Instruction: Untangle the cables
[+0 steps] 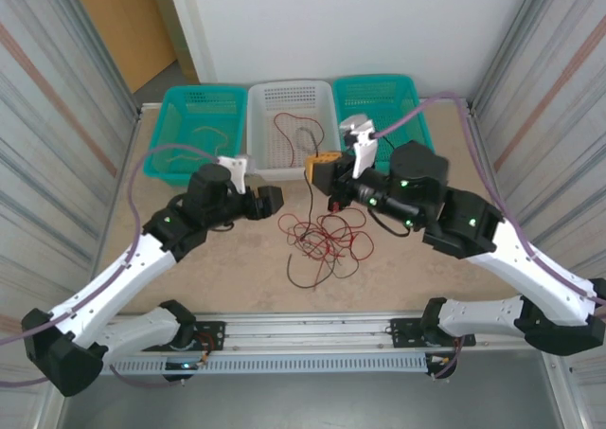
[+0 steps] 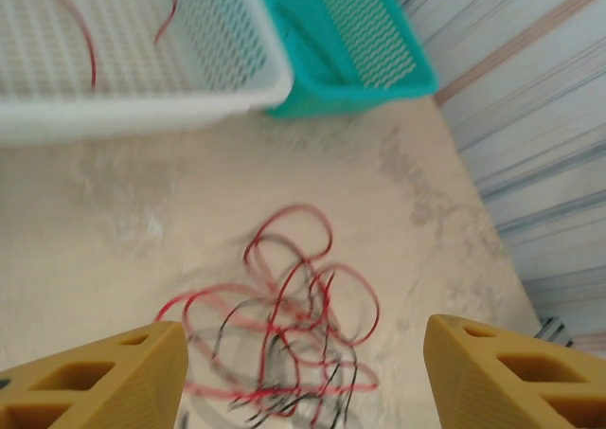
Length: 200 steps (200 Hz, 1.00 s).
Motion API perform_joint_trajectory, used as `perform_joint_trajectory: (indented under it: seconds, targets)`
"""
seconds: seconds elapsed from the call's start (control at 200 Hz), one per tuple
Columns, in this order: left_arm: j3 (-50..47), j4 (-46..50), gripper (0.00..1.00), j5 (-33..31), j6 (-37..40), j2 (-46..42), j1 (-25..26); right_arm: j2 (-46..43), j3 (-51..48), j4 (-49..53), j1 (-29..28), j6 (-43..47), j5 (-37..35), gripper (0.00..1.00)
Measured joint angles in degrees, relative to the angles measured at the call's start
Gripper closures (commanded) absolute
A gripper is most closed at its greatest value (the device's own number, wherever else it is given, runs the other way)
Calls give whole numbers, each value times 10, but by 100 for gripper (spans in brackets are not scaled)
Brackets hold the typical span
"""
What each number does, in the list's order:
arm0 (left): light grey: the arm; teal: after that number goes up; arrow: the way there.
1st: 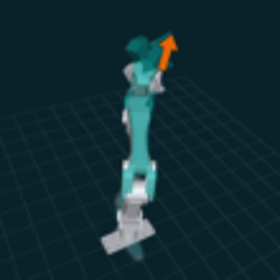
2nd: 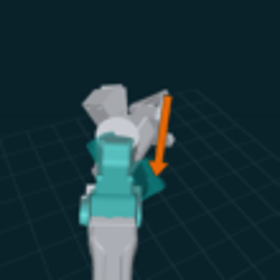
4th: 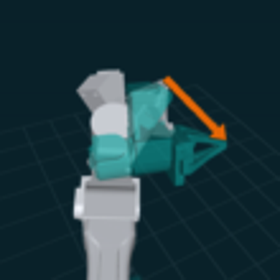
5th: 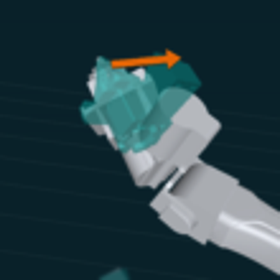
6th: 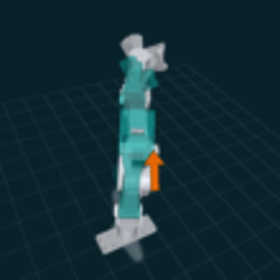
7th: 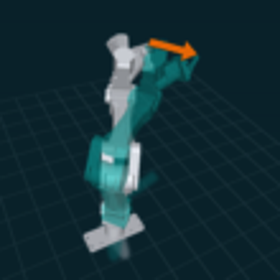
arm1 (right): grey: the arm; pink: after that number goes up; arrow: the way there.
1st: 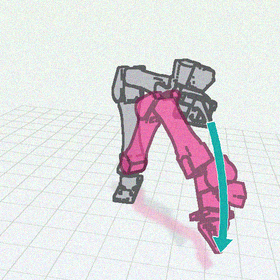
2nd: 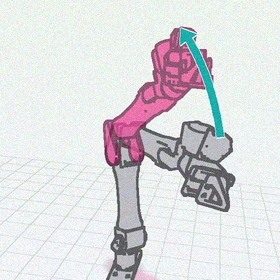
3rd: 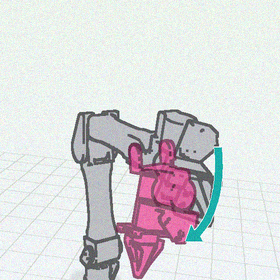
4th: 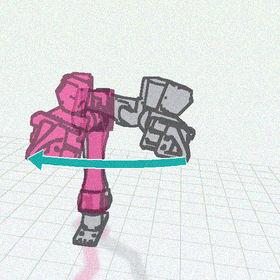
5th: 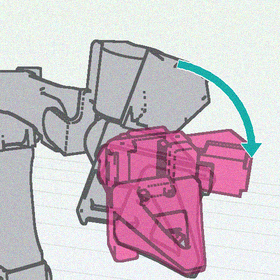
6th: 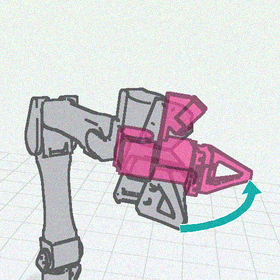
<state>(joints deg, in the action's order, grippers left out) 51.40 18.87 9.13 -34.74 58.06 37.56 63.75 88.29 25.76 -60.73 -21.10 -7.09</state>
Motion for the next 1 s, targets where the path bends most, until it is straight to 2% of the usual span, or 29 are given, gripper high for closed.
perform_joint_trajectory:
  seconds: [0.11,0.266,0.436,0.541,0.651,0.767,1.002]
  targets:
    - [-42,-22,32,-2,-22,9,30,7,47,-1,33,4,16,100]
    - [-52,-71,28,-4,-42,34,80,34,99,-1,87,2,57,100]
    - [-65,-148,24,-7,-50,61,129,58,127,0,113,-9,101,100]
    - [-80,-212,21,2,-47,72,163,74,149,0,133,-19,124,100]
    - [-78,-253,20,-5,-9,80,207,86,167,-1,156,-35,148,100]
    - [-42,-229,22,-51,30,104,245,97,184,0,166,-45,165,100]
    - [-17,-184,21,-164,39,195,247,105,235,-4,190,-67,194,100]
